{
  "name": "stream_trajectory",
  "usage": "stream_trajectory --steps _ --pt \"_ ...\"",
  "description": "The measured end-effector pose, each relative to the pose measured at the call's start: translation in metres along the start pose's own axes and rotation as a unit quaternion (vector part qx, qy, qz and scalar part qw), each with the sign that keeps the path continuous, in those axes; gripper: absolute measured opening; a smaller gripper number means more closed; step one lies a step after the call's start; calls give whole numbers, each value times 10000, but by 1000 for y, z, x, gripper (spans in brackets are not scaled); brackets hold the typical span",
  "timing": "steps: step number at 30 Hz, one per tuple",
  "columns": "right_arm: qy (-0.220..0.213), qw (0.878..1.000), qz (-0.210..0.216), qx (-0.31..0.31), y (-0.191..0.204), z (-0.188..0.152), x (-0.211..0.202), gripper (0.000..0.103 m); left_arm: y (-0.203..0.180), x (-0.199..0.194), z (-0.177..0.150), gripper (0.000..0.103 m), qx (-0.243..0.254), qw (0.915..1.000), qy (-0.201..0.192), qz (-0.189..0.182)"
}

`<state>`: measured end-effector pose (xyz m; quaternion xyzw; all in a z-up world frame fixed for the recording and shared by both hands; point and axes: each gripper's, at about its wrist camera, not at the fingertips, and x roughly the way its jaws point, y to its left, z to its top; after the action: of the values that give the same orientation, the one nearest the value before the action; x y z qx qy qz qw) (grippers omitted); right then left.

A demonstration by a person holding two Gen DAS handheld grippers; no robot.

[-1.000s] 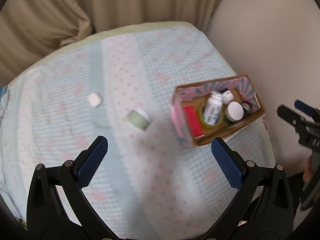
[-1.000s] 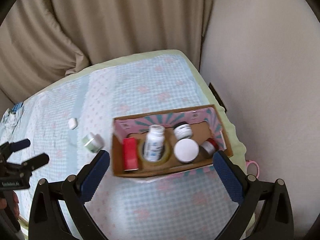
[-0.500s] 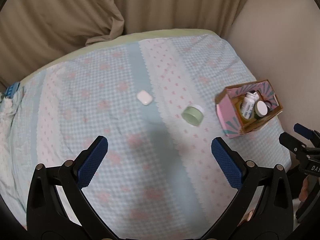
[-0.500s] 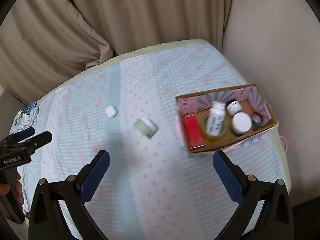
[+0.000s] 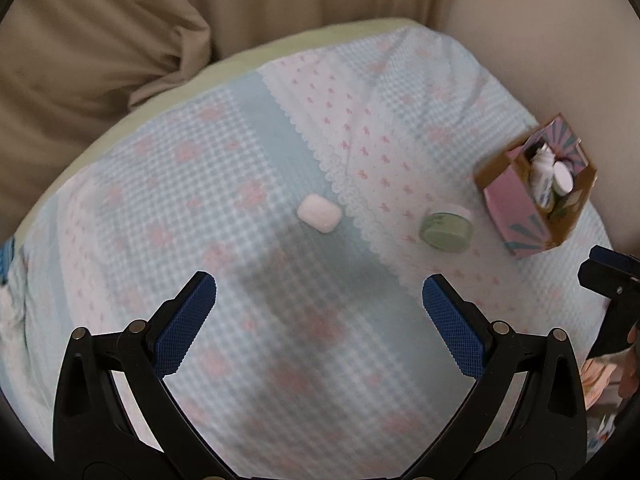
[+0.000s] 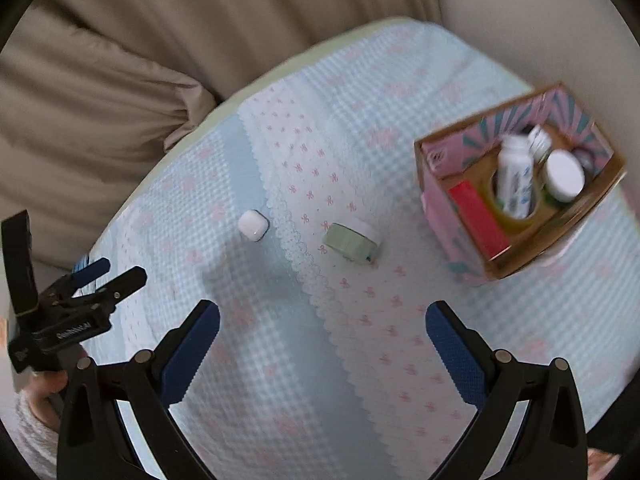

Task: Organize rigid objects
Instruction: 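Lift both tools out of the box toward the earbud case and green jar, then grasp the white earbud case with the left tool while the right tool grasps the green jar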

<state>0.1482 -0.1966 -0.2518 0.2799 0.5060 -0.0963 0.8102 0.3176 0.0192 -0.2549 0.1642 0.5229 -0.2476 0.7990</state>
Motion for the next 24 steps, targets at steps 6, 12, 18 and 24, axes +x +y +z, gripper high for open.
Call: stream_trajectory --steps 6,12,18,24 --pt "346 9971 -8 685 -16 16 59 103 9 82 28 103 427 9979 402 -272" --pt "800 9863 -12 1446 -38 27 129 103 5 171 40 100 877 9906 910 -529" --pt "1016 9728 -29 2080 -54 31 175 103 4 225 43 94 1453 9820 1151 -351" --pt "1069 9655 -60 2376 -65 36 199 103 2 249 48 93 1547 9796 1201 -443"
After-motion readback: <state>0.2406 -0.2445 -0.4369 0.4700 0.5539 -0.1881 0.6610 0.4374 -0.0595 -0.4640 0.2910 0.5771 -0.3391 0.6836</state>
